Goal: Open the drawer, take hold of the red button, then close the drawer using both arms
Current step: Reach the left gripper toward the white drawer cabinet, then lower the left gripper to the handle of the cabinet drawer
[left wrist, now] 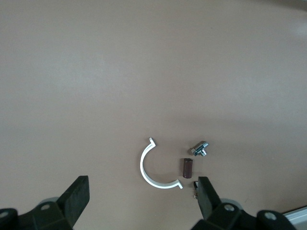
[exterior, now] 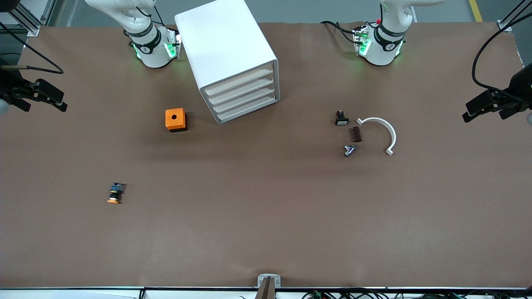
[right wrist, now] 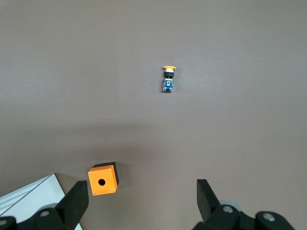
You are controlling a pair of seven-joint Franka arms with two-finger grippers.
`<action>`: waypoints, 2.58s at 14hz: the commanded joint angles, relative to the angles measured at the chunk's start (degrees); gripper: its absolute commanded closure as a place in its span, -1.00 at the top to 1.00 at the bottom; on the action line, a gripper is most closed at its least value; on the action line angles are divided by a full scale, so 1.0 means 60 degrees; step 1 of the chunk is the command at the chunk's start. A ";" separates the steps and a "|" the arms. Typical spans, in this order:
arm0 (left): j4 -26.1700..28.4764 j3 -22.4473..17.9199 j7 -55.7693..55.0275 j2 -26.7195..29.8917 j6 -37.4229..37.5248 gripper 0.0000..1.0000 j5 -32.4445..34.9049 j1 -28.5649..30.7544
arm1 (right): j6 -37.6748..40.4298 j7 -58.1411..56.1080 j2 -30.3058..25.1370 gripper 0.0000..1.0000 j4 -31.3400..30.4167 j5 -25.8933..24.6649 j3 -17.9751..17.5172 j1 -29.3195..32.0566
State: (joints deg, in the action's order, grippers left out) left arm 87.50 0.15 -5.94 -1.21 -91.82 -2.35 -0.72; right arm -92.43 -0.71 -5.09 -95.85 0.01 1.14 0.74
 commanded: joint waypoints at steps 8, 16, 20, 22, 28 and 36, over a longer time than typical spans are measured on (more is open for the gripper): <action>-0.0227 0.0005 0.0008 -0.0106 0.0128 0.99 -0.0500 0.0119 | -0.0094 0.0147 -0.0266 1.00 -0.0226 0.0379 0.0016 0.0052; -0.0125 0.0005 -0.1191 -0.0924 0.0524 0.99 -0.4380 -0.0012 | -0.0108 0.0133 -0.0266 1.00 -0.0240 0.0364 0.0001 0.0037; -0.0169 0.0136 -0.1835 -0.1744 0.0160 0.99 -0.6197 -0.0318 | -0.0094 0.0133 -0.0251 1.00 -0.0226 0.0364 0.0001 0.0037; -0.0212 0.0166 -0.2683 -0.1950 -0.0193 0.99 -0.6405 -0.0655 | -0.0094 0.0133 -0.0251 1.00 -0.0226 0.0364 0.0001 0.0037; -0.0242 0.0633 -0.4992 -0.2199 -0.0062 0.99 -0.6450 -0.1460 | -0.0123 0.0133 -0.0236 1.00 -0.0197 0.0364 0.0001 0.0037; -0.1589 0.0766 -0.9684 -0.4087 -0.0632 0.99 -0.7270 -0.2705 | -0.0123 0.0030 -0.0222 1.00 -0.0197 0.0364 0.0001 0.0023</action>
State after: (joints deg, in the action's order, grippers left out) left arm 81.70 4.88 -58.16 -21.67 -94.43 -45.03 -14.71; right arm -92.67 -0.47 -5.09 -95.85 1.45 1.28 0.77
